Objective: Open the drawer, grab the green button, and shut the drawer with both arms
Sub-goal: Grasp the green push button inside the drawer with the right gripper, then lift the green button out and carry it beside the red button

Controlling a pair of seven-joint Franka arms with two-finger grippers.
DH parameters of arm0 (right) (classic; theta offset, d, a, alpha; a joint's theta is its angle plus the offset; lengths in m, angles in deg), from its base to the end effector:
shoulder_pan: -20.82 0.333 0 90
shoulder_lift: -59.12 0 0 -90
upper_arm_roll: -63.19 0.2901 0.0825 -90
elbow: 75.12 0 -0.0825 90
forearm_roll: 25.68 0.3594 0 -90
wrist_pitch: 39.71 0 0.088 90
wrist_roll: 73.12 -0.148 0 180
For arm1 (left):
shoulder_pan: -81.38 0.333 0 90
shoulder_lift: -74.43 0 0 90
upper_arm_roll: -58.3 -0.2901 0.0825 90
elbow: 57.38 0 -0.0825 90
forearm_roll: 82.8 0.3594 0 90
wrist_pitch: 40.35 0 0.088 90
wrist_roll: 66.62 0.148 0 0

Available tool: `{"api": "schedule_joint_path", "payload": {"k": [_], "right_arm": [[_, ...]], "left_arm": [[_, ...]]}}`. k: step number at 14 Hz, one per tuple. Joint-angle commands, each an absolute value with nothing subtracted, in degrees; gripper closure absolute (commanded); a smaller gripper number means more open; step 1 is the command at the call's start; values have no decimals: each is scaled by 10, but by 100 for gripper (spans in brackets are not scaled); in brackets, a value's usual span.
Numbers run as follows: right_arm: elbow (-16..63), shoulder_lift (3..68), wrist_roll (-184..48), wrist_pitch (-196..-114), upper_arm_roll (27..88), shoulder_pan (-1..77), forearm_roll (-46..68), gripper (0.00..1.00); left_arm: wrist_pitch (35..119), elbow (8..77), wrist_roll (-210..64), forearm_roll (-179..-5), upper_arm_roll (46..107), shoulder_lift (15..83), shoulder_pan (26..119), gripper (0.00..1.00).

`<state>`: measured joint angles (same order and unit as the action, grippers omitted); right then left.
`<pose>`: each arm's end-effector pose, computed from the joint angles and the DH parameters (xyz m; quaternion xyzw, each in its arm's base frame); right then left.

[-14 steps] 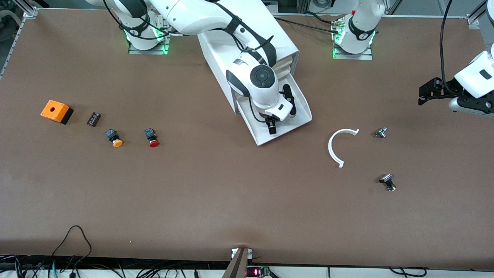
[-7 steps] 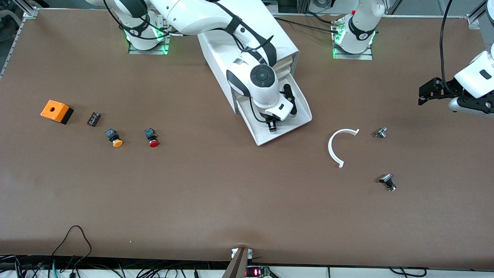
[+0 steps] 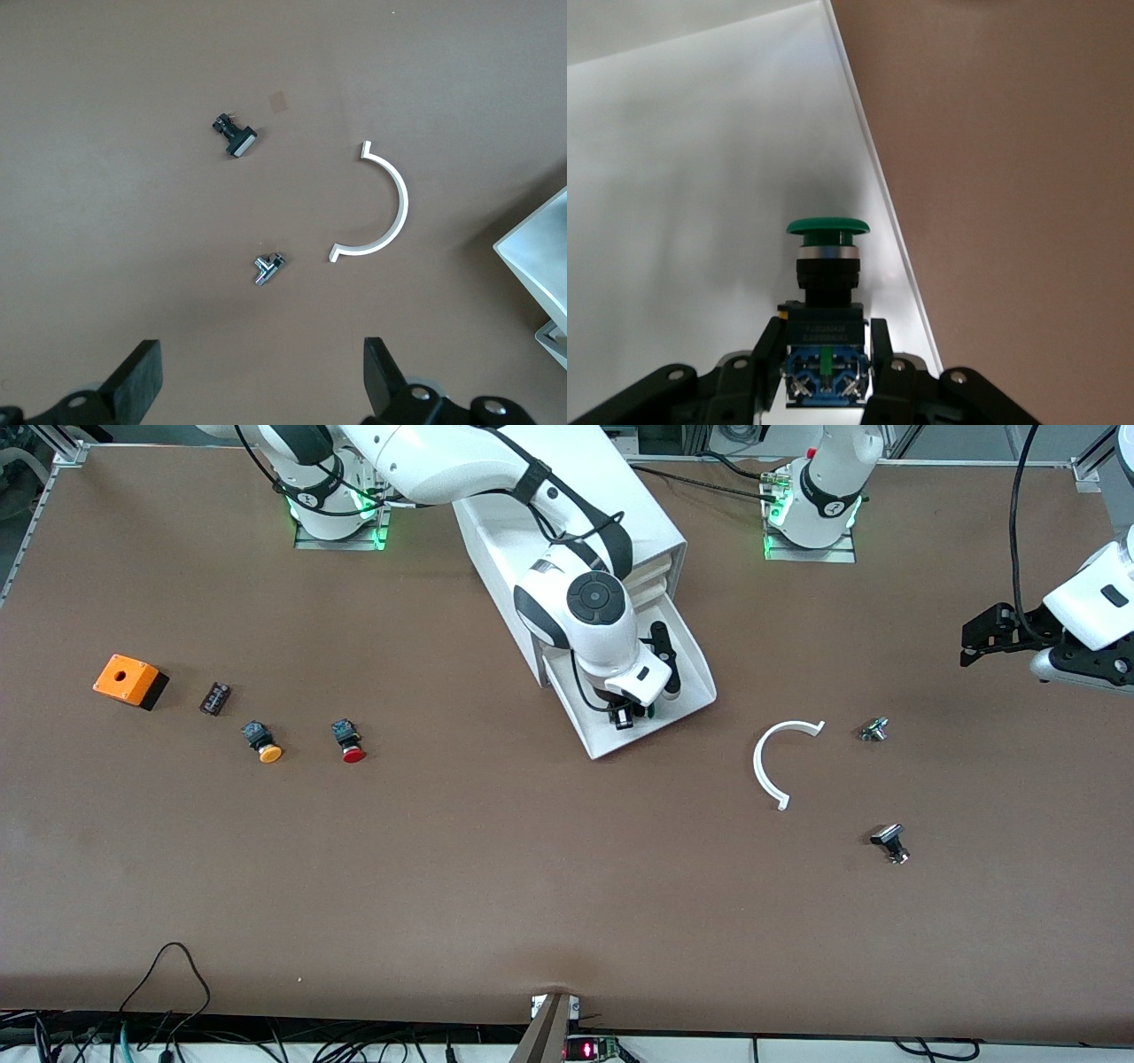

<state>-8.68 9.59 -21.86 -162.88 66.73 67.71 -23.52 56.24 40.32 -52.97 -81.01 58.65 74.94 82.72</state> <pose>0.4778 0.5644 0.2405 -0.6462 -0.7595 -0.0637 0.0387 0.5331 0.0135 0.5118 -0.9936 0.1121 0.0072 0.0147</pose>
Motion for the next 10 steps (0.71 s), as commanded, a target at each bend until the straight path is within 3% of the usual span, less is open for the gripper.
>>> {"api": "schedule_joint_path", "payload": {"k": [1,5,10], "right_arm": [[-89,138,-240,-1573,669,670,-236,59],[-89,202,-299,-1505,659,643,-238,59],[-89,227,-298,-1470,599,626,-237,59]], "left_arm": [[568,411,-533,-817,587,760,828,0],[569,411,-529,-816,586,751,828,0],[570,411,-526,-813,586,732,828,0]]}}
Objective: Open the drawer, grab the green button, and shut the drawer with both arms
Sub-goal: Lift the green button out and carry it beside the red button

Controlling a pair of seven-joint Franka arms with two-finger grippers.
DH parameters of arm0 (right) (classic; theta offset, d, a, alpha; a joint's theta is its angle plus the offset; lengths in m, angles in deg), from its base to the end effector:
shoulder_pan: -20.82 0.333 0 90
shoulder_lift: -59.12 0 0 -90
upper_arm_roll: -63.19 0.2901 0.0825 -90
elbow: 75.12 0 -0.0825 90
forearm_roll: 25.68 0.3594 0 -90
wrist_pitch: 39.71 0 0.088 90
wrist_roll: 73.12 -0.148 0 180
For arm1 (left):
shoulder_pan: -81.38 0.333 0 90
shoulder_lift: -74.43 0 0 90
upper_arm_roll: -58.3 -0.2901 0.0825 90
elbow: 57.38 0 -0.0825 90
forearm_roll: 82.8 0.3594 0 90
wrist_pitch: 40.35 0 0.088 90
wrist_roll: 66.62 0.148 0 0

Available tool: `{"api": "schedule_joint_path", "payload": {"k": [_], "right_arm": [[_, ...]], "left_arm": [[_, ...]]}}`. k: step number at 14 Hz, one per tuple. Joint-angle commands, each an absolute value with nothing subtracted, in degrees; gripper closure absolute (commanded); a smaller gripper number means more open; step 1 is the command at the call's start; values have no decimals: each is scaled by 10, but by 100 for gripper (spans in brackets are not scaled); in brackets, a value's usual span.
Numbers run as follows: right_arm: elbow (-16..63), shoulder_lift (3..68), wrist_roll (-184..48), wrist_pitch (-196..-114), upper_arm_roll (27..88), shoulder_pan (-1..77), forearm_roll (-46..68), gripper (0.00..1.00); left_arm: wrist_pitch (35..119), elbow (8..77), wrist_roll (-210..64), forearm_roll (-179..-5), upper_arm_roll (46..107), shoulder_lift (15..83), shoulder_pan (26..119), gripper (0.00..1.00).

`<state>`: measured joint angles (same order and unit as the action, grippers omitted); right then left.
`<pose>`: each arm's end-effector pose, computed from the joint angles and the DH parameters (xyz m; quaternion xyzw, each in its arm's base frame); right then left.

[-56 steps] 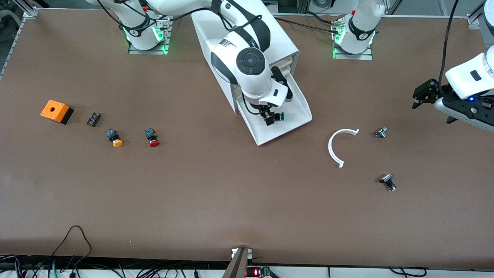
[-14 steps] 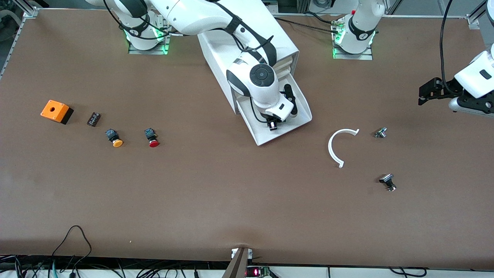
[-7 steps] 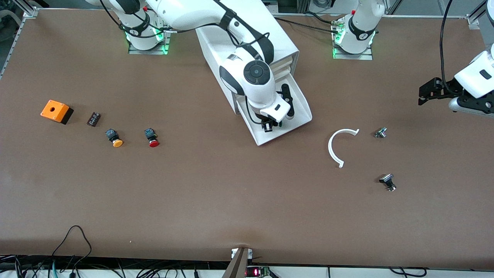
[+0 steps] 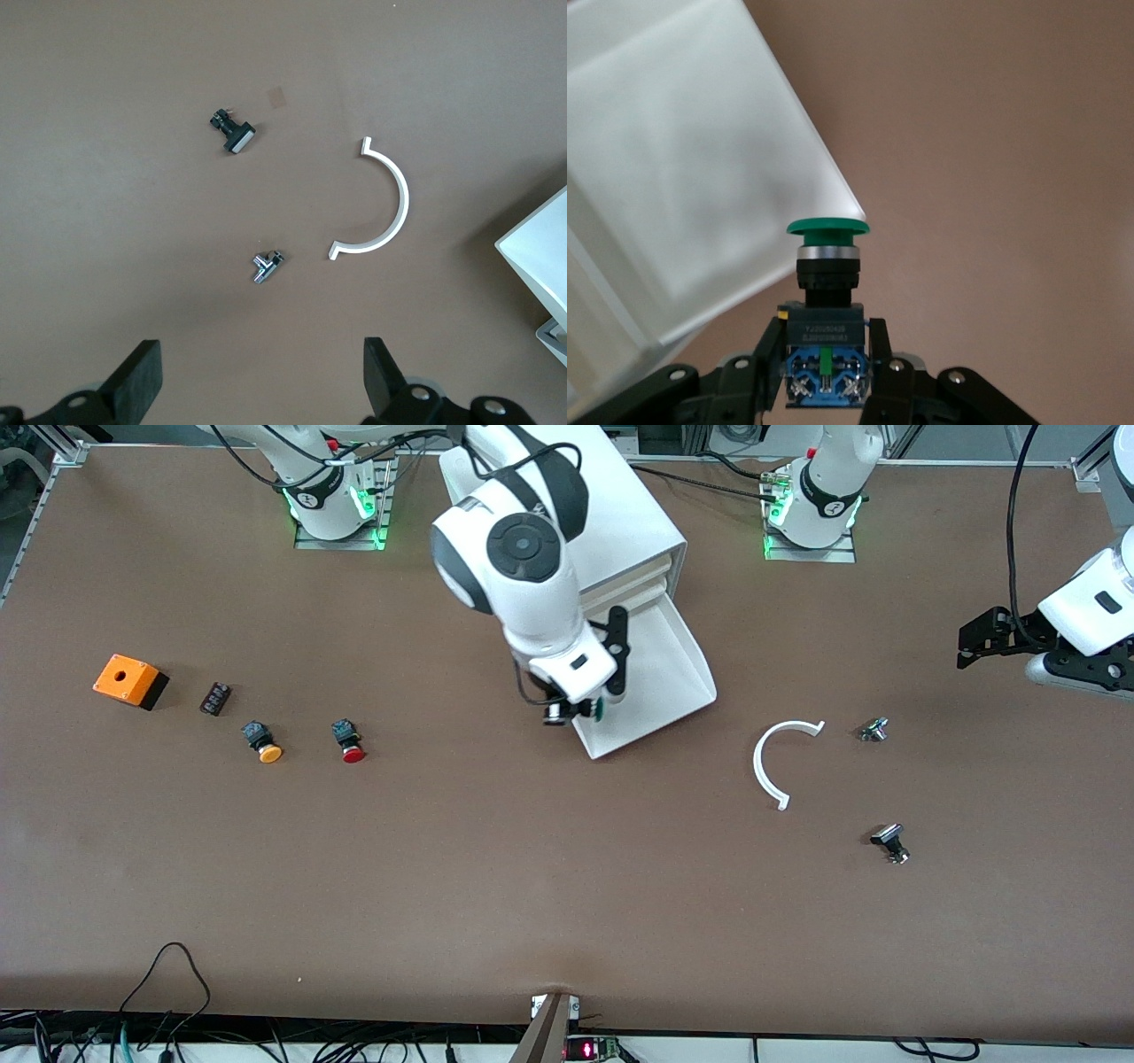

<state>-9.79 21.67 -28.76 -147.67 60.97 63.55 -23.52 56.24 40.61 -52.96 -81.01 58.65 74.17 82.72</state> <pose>0.5339 0.4706 0.3749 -0.7376 -0.6737 -0.0456 0.0051 0.5349 0.0135 0.5024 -0.9934 0.1123 0.0163 0.0135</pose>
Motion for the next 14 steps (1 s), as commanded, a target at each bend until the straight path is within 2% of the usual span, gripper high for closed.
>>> {"api": "schedule_joint_path", "payload": {"k": [1,4,8,12,14], "right_arm": [[-89,228,-302,-1469,598,613,-237,59],[-87,226,-324,-1470,564,591,-237,59],[-64,222,-322,-1471,562,528,-236,59],[-32,220,-309,-1482,563,466,-224,59],[-23,207,-266,-1497,563,444,-224,60]], "left_arm": [[569,412,-526,-810,586,726,828,0],[570,413,-526,-805,585,685,831,0],[569,411,-529,-776,586,663,831,1],[572,411,-538,-833,587,647,828,1],[624,421,-569,-867,591,627,823,1]]}}
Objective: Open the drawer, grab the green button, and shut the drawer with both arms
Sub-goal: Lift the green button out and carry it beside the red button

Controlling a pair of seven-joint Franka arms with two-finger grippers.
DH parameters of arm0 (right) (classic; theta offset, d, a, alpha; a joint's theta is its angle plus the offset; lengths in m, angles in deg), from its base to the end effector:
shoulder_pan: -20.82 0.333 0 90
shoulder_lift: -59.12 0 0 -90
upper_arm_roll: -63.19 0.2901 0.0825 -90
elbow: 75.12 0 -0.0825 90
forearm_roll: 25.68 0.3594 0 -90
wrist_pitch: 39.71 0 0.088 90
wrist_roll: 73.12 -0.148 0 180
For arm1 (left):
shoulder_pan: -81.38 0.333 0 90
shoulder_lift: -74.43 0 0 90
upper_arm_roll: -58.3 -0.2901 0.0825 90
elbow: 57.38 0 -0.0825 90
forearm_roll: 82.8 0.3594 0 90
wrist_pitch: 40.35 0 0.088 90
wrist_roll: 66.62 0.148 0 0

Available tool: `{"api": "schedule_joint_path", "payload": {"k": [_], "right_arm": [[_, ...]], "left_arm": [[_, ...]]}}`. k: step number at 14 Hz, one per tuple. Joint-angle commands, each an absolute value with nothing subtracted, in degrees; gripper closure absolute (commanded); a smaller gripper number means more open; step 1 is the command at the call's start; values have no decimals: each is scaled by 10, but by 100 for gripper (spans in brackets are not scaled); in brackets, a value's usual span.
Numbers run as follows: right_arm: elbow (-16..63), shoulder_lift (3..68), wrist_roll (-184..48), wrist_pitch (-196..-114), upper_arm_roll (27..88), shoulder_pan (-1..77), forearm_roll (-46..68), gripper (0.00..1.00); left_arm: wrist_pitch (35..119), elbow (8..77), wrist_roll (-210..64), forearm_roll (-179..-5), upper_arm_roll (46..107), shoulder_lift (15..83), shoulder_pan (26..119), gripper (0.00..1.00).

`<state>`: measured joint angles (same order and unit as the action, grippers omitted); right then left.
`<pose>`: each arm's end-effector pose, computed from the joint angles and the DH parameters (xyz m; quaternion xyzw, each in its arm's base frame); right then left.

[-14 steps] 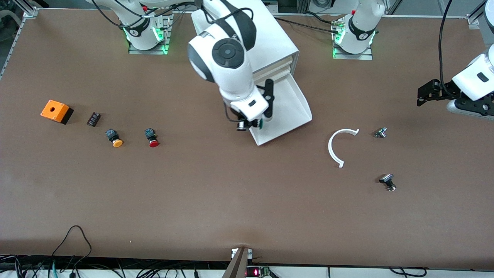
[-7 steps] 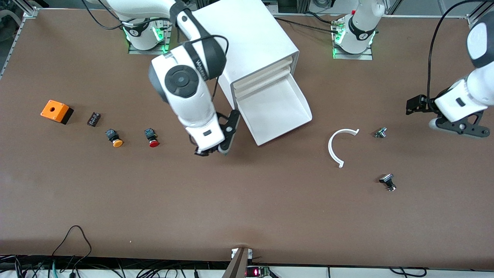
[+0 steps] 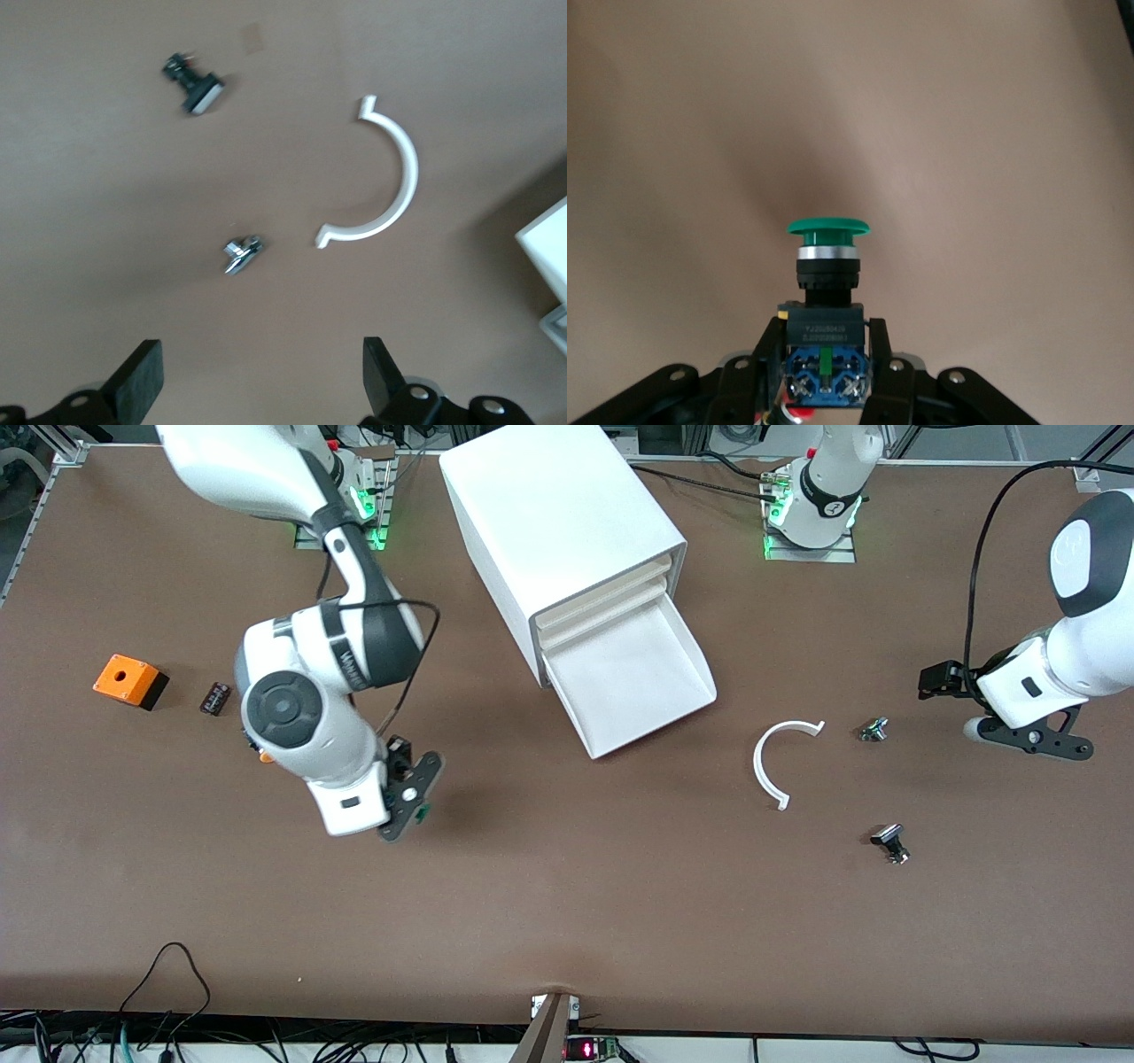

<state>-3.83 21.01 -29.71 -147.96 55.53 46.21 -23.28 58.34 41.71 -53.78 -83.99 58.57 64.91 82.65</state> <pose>0.6549 0.2340 0.3218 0.8572 0.5146 -0.0119 0.0193 0.5574 0.0071 0.4080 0.9911 -0.1003 -0.0846 0.0208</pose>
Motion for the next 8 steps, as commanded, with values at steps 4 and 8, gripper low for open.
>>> {"api": "schedule_joint_path", "payload": {"k": [4,8], "right_arm": [[32,204,-139,-1577,563,400,-223,61],[109,200,-42,-1659,564,379,-178,62]], "left_arm": [[721,470,-723,-903,601,598,765,1],[872,528,-865,-904,652,561,744,1]]}}
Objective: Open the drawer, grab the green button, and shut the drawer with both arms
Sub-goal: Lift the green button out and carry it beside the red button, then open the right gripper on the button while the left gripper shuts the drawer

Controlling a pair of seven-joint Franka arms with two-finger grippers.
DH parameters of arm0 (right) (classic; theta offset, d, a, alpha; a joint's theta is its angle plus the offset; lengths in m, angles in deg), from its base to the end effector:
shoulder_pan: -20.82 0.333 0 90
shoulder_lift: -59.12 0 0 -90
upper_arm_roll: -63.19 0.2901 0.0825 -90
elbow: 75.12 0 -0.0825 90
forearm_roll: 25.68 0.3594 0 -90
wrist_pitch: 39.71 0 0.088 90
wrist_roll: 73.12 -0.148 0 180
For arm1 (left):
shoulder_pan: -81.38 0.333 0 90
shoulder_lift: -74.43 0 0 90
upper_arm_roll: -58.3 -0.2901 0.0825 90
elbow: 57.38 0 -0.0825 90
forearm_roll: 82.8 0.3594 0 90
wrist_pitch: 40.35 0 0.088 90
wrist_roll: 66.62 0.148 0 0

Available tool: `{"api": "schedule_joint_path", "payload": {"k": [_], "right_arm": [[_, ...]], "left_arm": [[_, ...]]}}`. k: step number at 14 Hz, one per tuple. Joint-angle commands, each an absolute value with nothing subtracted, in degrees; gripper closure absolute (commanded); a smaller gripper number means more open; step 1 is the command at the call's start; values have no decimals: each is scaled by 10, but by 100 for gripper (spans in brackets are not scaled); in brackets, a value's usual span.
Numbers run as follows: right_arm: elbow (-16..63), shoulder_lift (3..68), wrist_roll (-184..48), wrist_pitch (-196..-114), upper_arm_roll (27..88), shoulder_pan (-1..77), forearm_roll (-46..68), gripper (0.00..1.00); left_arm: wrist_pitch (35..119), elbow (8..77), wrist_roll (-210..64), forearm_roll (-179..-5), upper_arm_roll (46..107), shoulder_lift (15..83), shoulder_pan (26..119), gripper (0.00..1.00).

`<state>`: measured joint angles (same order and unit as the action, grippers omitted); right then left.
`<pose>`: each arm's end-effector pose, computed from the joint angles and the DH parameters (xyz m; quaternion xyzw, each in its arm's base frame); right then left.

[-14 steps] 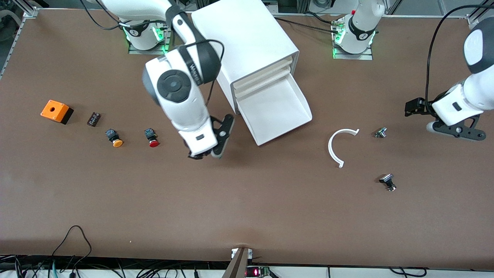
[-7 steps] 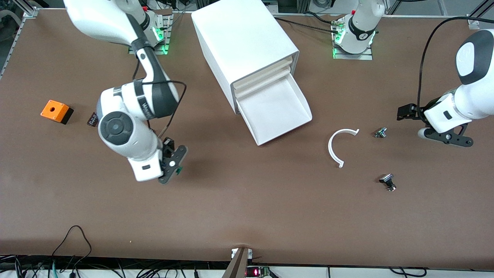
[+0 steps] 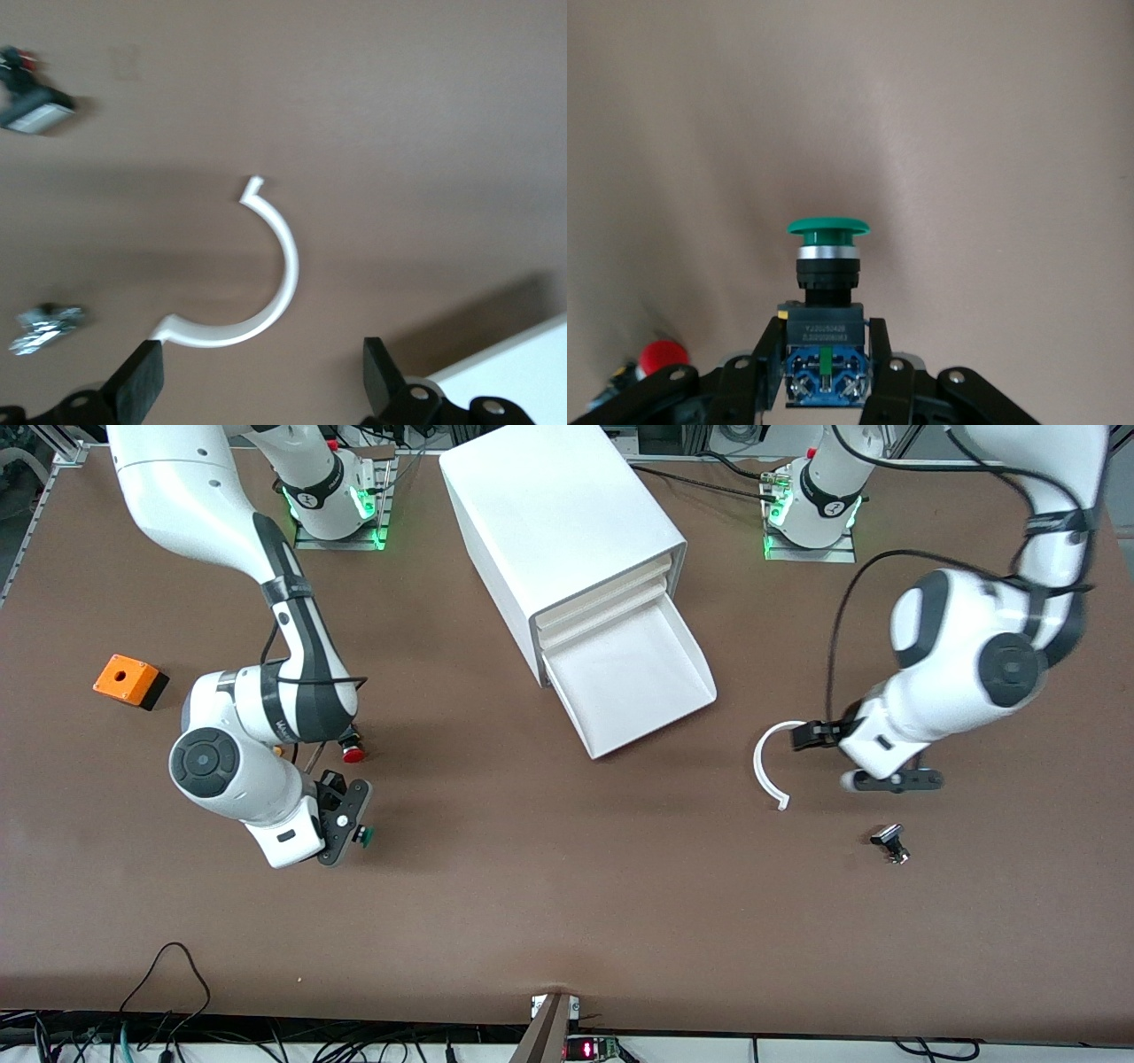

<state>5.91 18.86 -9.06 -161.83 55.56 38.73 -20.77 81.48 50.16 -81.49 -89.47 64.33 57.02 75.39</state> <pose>0.6761 0.1434 0.2412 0.8006 0.5991 0.0065 0.0103 0.5731 -0.1298 0.2960 0.9958 0.0587 -0.0410 0.0564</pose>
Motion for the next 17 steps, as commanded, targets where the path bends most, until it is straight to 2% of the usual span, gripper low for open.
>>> {"api": "schedule_joint_path", "payload": {"k": [1,4,7,12,13,14,15,17], "right_arm": [[128,200,-13,-1684,564,375,-164,62],[181,199,72,-1745,565,351,-118,62],[216,200,128,-1778,564,344,-92,62],[226,199,144,-1781,564,335,-91,59],[224,200,143,-1780,564,334,-90,49],[222,200,136,-1776,564,334,-80,20],[217,203,135,-1774,564,336,-63,0],[198,206,133,-1757,564,337,-47,0]], "left_arm": [[906,534,-896,-904,652,544,731,1],[997,541,-979,-909,652,501,687,1],[1025,539,-1067,-907,652,471,657,1],[1040,537,-1083,-908,659,440,626,1],[1037,540,-1084,-912,667,440,624,1],[1034,542,-1084,-918,676,440,624,1],[1029,548,-1083,-929,685,442,624,1],[1005,563,-1083,-966,708,451,624,1]]}}
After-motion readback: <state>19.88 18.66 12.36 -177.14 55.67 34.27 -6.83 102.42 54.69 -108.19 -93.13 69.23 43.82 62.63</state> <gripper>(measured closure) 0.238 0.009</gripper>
